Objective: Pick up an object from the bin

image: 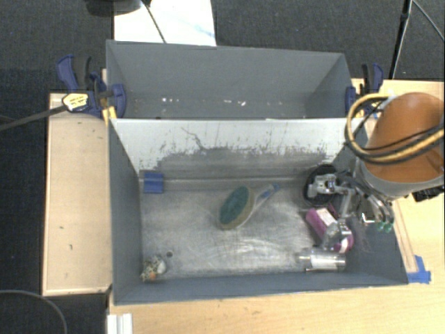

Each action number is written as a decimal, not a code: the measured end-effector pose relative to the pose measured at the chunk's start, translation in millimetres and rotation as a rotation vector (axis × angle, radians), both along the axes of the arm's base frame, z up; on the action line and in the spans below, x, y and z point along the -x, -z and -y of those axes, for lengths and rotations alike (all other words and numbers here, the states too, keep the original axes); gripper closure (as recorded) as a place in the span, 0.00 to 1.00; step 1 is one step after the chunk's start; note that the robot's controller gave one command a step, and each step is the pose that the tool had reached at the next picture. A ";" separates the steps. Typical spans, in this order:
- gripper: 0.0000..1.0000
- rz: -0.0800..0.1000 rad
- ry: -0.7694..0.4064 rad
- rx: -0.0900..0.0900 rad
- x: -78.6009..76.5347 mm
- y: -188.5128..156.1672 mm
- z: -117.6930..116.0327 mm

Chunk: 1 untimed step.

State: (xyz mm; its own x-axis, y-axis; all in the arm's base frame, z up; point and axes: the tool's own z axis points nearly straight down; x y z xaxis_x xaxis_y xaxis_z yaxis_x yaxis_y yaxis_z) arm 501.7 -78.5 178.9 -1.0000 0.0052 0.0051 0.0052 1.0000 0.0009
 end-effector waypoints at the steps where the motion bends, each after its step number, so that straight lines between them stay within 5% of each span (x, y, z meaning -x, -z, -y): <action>1: 0.00 0.002 -0.001 0.000 -44.6 107.0 -3.2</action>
Offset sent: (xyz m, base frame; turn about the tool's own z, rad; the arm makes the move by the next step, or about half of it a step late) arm 0.0445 0.0028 -0.1031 0.0009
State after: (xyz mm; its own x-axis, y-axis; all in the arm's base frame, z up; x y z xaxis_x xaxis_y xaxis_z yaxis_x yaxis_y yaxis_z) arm 546.3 -75.4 71.9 -1.0000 0.0041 0.0032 0.0041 1.0000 0.0012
